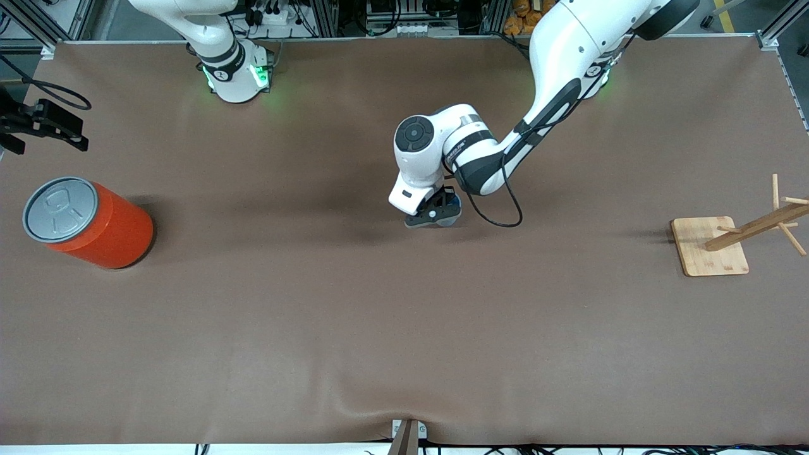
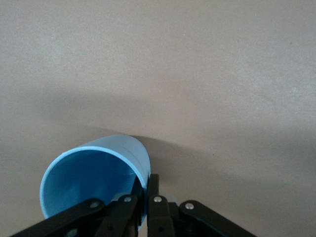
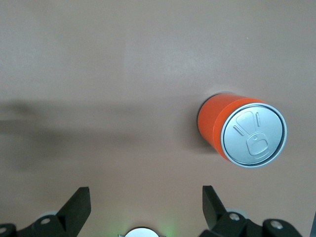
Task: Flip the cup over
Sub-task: 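Turn the blue cup upright and lower it onto the table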
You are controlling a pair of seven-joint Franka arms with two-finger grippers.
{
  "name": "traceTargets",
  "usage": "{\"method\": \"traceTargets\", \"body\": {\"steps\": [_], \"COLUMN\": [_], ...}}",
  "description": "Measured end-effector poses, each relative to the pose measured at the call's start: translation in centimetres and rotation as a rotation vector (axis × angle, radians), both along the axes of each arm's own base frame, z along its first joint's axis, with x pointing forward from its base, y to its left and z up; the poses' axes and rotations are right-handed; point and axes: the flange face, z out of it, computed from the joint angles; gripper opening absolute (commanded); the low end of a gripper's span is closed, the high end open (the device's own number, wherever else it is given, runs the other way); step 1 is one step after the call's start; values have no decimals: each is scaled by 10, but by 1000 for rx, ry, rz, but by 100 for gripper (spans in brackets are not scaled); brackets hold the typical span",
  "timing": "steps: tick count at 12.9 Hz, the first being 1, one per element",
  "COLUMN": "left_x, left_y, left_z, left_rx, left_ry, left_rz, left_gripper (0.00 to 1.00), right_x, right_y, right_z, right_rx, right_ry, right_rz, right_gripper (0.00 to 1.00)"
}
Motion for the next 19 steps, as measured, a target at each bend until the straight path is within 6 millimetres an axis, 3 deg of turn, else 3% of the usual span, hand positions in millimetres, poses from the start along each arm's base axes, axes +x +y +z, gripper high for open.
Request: {"method": "traceTargets", "body": {"steps": [1,2,5,7,11,14,19], "left_x": [0,2,12,21,53,61,85], "left_y": [0,1,9,12,39,53,85], "left_z": [0,0,-2,9,80,126,137], "left_rx": [0,-2,-3,-10,-15,9,-8], "left_ry": [-1,-3,-13,-29,-68,-71,-52], "left_rz": [1,4,19,26,51,45,53], "left_gripper": [40,99,100,100,100,100,100], "right_x": [0,0,0,0,-1,-1,-1], "right_y": [-1,-1,-1,1,2,0,-2], "right_z": [0,0,0,0,-1,-1,-2], "right_rx": [0,0,0,1,1,1,1], "right_ry": [0,0,2,2,8,12,13], "right_rz": [-2,-2,-2,1,3,-1,-3], "right_gripper": [100,100,100,100,100,100,100]}}
